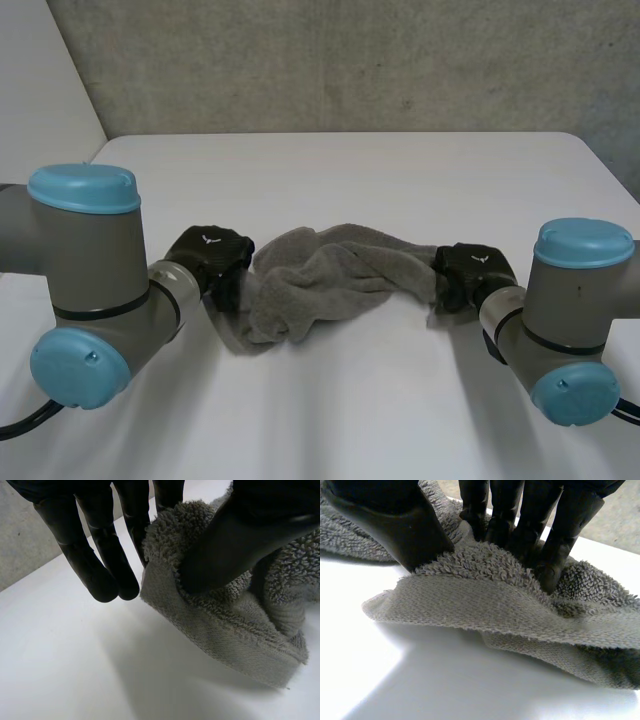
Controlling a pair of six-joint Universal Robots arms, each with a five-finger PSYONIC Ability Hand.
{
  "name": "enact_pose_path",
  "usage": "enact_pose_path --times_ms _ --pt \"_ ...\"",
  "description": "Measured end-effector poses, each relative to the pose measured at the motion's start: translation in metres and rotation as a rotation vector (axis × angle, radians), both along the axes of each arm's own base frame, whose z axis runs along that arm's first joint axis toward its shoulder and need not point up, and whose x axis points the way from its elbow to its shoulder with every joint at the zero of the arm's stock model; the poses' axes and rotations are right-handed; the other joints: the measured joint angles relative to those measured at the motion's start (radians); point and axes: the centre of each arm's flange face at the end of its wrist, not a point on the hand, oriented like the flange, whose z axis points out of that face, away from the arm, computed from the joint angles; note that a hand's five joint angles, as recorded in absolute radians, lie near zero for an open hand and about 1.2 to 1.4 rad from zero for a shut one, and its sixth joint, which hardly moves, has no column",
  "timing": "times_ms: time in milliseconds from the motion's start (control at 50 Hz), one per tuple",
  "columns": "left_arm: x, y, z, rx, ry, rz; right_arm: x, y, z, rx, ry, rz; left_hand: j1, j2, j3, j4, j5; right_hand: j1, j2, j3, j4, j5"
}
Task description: Fold the towel.
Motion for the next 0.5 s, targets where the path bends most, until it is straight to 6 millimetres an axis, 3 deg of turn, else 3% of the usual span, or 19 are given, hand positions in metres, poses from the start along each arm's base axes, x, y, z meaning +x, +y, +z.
enact_pose_path --times_ms 80,160,280,400,500 --pt "-0.001 -0.001 0.007 -0.02 0.011 0.0 -0.001 -0.004 0.009 -0.027 -0.005 -0.012 0.0 0.0 0.007 0.001 0.001 0.0 -0.001 0.0 0.0 0.0" --pt "-0.001 -0.002 0.02 -0.056 0.03 0.002 -0.001 -0.008 0.037 -0.098 -0.029 -0.005 0.0 0.0 0.007 0.001 0.001 0.001 -0.002 0.009 0.0 0.0" --pt "0.002 -0.003 0.06 -0.17 0.088 0.013 -0.004 -0.006 0.101 -0.208 -0.023 0.075 0.0 0.015 0.008 0.001 0.001 0.002 -0.002 0.009 0.0 0.001" --pt "0.008 0.004 0.101 -0.297 0.149 0.018 -0.009 0.004 0.143 -0.217 0.101 0.207 0.004 0.016 0.009 0.001 0.004 0.002 -0.002 0.009 0.0 0.001" --pt "0.013 0.007 0.111 -0.334 0.157 0.024 -0.015 0.015 0.149 -0.145 0.29 0.323 0.004 0.016 0.009 0.001 0.004 0.002 -0.002 0.009 0.0 0.001"
